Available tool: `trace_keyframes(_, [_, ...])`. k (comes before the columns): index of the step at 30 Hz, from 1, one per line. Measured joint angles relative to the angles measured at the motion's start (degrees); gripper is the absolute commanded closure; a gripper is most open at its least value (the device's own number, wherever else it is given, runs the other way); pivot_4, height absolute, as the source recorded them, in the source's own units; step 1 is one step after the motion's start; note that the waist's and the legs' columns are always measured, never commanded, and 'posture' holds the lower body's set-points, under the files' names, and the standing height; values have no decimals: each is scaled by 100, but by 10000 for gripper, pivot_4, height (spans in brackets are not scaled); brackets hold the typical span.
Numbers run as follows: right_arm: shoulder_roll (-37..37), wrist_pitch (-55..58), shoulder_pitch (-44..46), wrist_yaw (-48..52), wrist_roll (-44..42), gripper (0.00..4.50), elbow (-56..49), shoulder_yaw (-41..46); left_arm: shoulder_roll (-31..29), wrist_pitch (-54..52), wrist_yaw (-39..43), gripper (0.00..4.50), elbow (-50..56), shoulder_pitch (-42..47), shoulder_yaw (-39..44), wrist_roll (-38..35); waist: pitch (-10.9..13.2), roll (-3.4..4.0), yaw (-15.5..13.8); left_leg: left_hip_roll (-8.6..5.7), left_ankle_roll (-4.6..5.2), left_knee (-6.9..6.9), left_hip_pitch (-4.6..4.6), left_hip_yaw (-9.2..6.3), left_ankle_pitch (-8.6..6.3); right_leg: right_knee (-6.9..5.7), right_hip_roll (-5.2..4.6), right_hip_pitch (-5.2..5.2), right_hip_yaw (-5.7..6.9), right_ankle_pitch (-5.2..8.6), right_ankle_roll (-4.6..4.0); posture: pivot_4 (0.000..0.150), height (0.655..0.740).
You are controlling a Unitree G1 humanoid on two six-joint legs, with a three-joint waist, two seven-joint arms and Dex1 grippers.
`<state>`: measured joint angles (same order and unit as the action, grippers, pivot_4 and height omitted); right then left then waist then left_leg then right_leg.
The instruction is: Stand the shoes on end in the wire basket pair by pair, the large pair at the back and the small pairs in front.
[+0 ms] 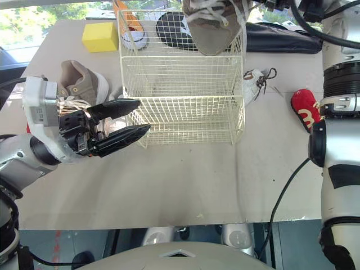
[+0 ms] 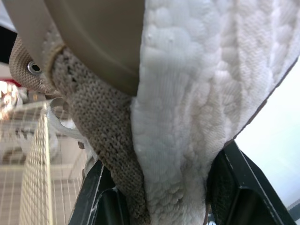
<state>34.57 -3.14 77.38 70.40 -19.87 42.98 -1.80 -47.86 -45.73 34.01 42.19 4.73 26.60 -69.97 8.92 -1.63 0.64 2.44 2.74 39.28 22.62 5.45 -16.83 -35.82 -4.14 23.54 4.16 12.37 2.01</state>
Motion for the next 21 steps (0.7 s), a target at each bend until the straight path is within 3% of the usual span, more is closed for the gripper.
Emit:
trace_keyframes(9, [-334, -420, 26, 889, 381, 32224, 901, -3, -1, 294, 16, 5142, 4, -324, 13, 229, -4, -1, -2, 0, -1, 1, -4, -5, 0, -2, -3, -4, 5, 0, -1, 1500, 7400])
trace_keyframes(10, [-367, -394, 25, 889, 416, 24410, 1012, -1, -1, 320, 26, 5142, 4, -359, 13, 240, -4, -1, -2, -1, -1, 1, -3, -5, 0, -2, -3, -5, 5, 0, -1, 1500, 7400])
trace_keyframes(14, [-480, -40, 8, 1002, 573, 9650, 1415, -6, -5, 408, 109, 5142, 4, -434, 13, 315, -2, 1, -1, -1, -1, 0, -3, -5, 0, -1, -4, -4, 6, 0, -2, 1500, 7400])
trace_keyframes(15, [-483, 73, -12, 1038, 607, 2725, 1483, -6, -9, 433, 129, 5142, 4, -458, 13, 337, -1, 3, 0, -1, -1, 0, -2, -4, 0, -1, -5, -4, 6, 0, -2, 1500, 7400])
trace_keyframes(16, [-482, 135, -31, 1064, 641, 921, 1505, -5, -9, 456, 136, 5142, 4, -490, 13, 352, 0, 4, 5, -1, -1, 0, -2, -4, 0, -2, -5, -4, 5, 0, -2, 1500, 7400])
trace_keyframes(21, [-417, 218, -146, 1171, 681, 921, 1422, 61, -8, 513, 189, 5142, 1, -569, 11, 374, 0, 5, 16, 0, -2, 0, -4, -5, 0, -3, -3, -4, 5, 0, -2, 1500, 7400])
